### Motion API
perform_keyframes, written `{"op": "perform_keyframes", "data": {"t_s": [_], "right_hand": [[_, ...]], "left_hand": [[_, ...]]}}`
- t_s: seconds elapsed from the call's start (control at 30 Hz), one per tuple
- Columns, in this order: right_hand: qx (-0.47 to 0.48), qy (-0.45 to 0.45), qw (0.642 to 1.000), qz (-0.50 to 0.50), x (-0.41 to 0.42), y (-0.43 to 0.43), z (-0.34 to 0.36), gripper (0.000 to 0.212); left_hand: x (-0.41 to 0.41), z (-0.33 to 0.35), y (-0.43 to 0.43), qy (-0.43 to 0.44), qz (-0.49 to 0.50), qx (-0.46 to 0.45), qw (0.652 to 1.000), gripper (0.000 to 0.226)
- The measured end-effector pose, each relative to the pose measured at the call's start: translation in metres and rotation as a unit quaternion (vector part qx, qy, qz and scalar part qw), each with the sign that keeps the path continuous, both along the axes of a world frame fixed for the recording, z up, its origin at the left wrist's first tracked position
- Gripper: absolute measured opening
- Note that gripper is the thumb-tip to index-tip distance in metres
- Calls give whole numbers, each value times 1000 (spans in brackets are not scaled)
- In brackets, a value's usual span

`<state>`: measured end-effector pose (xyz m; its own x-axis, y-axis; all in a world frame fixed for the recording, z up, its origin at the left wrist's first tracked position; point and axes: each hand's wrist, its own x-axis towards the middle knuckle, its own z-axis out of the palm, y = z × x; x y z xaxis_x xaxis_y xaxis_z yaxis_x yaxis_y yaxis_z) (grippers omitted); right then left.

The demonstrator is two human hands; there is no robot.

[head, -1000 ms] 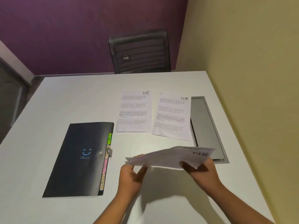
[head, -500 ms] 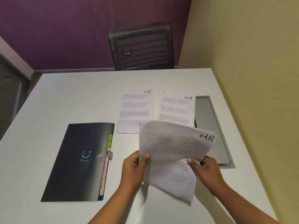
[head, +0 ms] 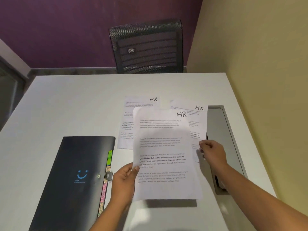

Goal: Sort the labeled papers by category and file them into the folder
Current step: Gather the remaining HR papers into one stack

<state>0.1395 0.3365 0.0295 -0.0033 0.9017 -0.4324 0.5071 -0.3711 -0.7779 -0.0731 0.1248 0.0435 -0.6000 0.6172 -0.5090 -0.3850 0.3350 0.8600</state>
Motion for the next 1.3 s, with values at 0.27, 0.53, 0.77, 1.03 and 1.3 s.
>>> {"op": "perform_keyframes", "data": {"t_s": [0.27, 0.53, 0.77, 1.03, 1.3], "right_hand": [[-9, -221, 975, 22, -28, 53, -45, 62], [-20, -213, 977, -4, -22, 63, -48, 30], [-17, -48, 986, -158, -15, 69, -43, 5], [83, 104, 980, -145, -64, 68, 2, 13], [48, 94, 992, -76, -153, 36, -10, 10]], "left_hand": [[-23, -5, 16, -4, 56, 18, 998, 19], [-34, -18, 9, 10, 67, 15, 998, 19], [-39, -21, -7, -22, 103, 17, 994, 19], [-58, -17, -32, 28, 143, -11, 989, 18], [-105, -7, -60, 80, 203, -8, 976, 19]]}}
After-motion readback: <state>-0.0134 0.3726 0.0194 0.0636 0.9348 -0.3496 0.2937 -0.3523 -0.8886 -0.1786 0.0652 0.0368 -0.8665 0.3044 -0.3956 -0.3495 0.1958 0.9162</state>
